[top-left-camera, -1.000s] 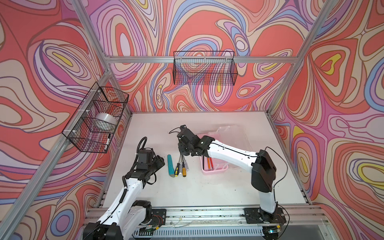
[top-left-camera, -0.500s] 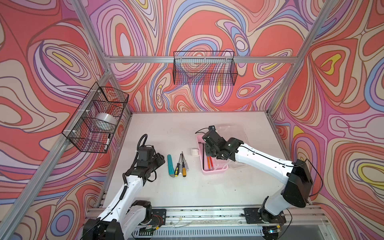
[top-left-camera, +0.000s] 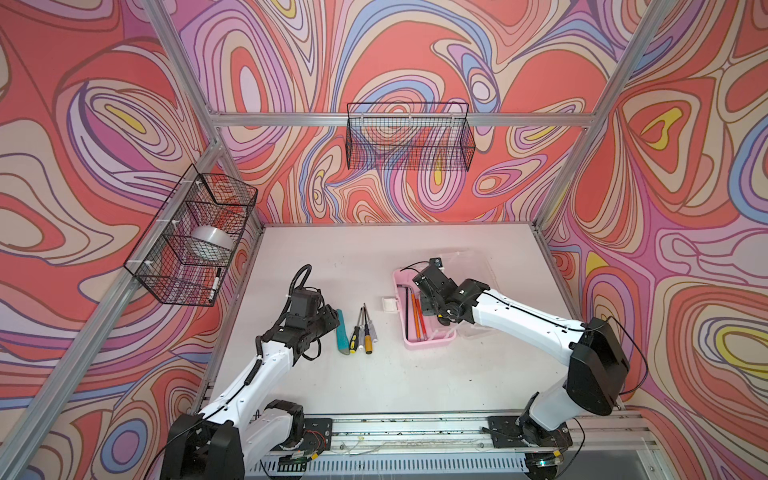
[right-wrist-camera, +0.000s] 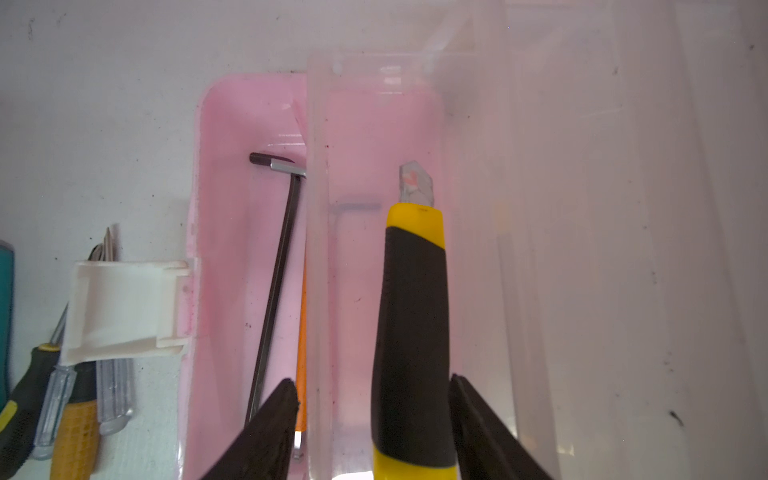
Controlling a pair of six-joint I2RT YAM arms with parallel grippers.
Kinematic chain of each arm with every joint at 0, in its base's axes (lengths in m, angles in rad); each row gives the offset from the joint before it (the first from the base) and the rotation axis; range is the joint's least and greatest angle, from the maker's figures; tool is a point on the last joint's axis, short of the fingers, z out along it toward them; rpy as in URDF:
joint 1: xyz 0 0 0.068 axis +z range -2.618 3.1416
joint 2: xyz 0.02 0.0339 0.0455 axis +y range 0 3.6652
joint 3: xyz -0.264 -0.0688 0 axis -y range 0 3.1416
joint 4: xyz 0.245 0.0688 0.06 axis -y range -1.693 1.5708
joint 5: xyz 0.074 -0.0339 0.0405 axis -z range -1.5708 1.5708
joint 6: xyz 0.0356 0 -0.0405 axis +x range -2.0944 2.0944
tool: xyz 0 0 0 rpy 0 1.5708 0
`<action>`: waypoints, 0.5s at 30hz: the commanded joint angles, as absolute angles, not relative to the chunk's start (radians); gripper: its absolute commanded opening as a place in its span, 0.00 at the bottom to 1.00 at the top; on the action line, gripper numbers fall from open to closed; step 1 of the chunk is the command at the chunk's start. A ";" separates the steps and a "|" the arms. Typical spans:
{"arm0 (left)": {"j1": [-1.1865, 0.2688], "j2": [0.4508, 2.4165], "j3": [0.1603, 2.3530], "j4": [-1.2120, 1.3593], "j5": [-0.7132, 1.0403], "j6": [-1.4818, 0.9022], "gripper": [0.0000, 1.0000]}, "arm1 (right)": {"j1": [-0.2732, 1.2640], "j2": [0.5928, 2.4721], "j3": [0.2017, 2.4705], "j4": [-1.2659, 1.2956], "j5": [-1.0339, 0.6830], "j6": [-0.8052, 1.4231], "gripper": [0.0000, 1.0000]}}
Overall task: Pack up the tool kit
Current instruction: 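Lower the black-yellow knife into the box and open the right gripper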
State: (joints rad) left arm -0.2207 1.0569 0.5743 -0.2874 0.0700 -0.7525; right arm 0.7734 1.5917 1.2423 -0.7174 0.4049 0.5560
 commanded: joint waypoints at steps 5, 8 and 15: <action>-0.235 1.094 0.601 -0.272 0.046 -0.746 0.58 | 0.772 1.554 1.309 -0.714 0.416 0.528 0.62; -0.236 1.093 0.603 -0.272 0.046 -0.738 0.59 | 0.780 1.562 1.358 -0.707 0.390 0.503 0.60; -0.236 1.049 0.590 -0.272 0.034 -0.719 0.63 | 0.922 1.710 1.556 -0.752 0.412 0.469 0.60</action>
